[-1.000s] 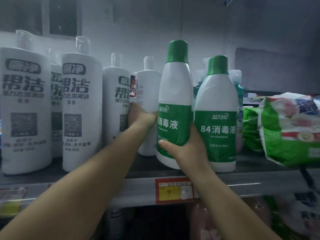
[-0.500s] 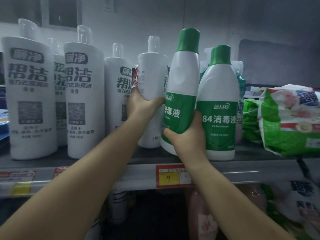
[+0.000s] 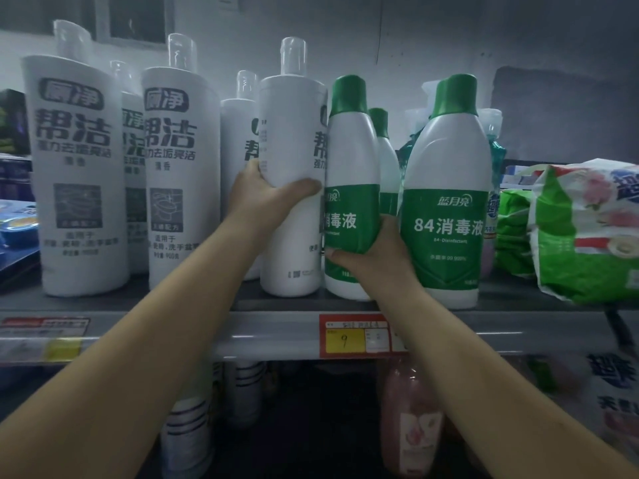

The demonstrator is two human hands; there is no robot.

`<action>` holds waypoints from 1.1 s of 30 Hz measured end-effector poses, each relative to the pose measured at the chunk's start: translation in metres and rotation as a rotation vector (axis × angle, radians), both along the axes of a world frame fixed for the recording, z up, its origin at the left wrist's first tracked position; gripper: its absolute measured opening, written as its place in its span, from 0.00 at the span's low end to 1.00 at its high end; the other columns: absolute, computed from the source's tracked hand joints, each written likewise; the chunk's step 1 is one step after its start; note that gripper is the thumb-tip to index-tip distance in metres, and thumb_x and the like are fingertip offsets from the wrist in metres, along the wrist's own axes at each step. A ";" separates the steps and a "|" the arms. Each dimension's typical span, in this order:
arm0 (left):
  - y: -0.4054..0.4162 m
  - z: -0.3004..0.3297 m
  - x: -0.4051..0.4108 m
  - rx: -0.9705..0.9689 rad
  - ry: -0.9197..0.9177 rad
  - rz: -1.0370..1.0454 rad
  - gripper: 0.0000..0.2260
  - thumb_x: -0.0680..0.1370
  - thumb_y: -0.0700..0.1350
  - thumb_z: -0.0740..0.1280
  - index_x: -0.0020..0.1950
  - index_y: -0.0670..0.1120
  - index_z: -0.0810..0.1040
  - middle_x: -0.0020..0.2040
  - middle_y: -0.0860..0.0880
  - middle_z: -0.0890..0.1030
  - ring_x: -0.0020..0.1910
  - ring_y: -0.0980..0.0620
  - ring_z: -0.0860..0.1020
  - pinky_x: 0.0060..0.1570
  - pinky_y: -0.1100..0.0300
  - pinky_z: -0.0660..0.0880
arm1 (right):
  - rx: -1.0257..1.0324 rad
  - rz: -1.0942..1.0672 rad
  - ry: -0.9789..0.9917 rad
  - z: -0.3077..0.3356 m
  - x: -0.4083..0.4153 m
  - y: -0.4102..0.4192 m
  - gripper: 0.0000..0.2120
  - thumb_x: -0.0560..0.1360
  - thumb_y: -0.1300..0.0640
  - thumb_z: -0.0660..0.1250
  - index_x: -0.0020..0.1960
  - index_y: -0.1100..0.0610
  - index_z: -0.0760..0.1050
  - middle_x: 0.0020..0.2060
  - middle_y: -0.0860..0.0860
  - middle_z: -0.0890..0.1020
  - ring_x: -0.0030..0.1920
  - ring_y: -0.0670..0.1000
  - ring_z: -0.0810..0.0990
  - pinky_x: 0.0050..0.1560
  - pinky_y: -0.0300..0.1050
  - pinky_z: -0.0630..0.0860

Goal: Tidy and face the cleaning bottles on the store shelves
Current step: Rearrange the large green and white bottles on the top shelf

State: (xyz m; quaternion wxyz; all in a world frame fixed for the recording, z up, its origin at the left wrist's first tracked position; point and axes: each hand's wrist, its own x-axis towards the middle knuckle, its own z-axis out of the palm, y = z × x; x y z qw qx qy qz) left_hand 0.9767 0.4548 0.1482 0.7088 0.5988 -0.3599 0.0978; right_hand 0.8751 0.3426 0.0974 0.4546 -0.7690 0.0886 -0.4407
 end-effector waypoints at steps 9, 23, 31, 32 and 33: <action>-0.009 -0.003 0.009 0.027 0.036 0.013 0.27 0.58 0.54 0.76 0.54 0.51 0.74 0.49 0.53 0.82 0.46 0.51 0.81 0.49 0.50 0.79 | 0.069 -0.018 0.089 0.004 0.013 -0.006 0.35 0.64 0.61 0.77 0.66 0.56 0.64 0.58 0.51 0.77 0.58 0.51 0.76 0.59 0.45 0.74; -0.011 -0.003 0.014 0.056 0.005 0.056 0.32 0.55 0.57 0.75 0.56 0.50 0.74 0.49 0.52 0.82 0.46 0.51 0.81 0.48 0.50 0.79 | -0.573 -0.479 0.141 -0.004 0.016 0.014 0.53 0.73 0.67 0.67 0.69 0.37 0.26 0.75 0.54 0.34 0.76 0.57 0.45 0.73 0.52 0.57; -0.010 -0.006 0.016 0.058 -0.018 0.065 0.32 0.56 0.59 0.75 0.56 0.50 0.74 0.49 0.53 0.81 0.46 0.51 0.81 0.49 0.50 0.79 | -0.632 -0.539 0.330 0.003 0.009 0.012 0.44 0.74 0.71 0.61 0.75 0.39 0.43 0.73 0.55 0.29 0.75 0.58 0.36 0.71 0.53 0.58; -0.010 -0.006 0.016 0.056 -0.022 0.063 0.31 0.56 0.58 0.75 0.56 0.50 0.74 0.49 0.53 0.81 0.46 0.51 0.81 0.49 0.50 0.79 | -0.636 -0.546 0.334 0.003 0.009 0.013 0.44 0.74 0.72 0.61 0.76 0.41 0.43 0.73 0.56 0.29 0.75 0.58 0.35 0.71 0.54 0.59; -0.010 -0.006 0.016 0.056 -0.027 0.063 0.30 0.57 0.58 0.76 0.56 0.49 0.74 0.49 0.52 0.81 0.46 0.51 0.81 0.49 0.50 0.79 | -0.641 -0.553 0.335 0.003 0.009 0.013 0.43 0.74 0.72 0.60 0.76 0.44 0.42 0.73 0.56 0.29 0.75 0.58 0.34 0.71 0.54 0.58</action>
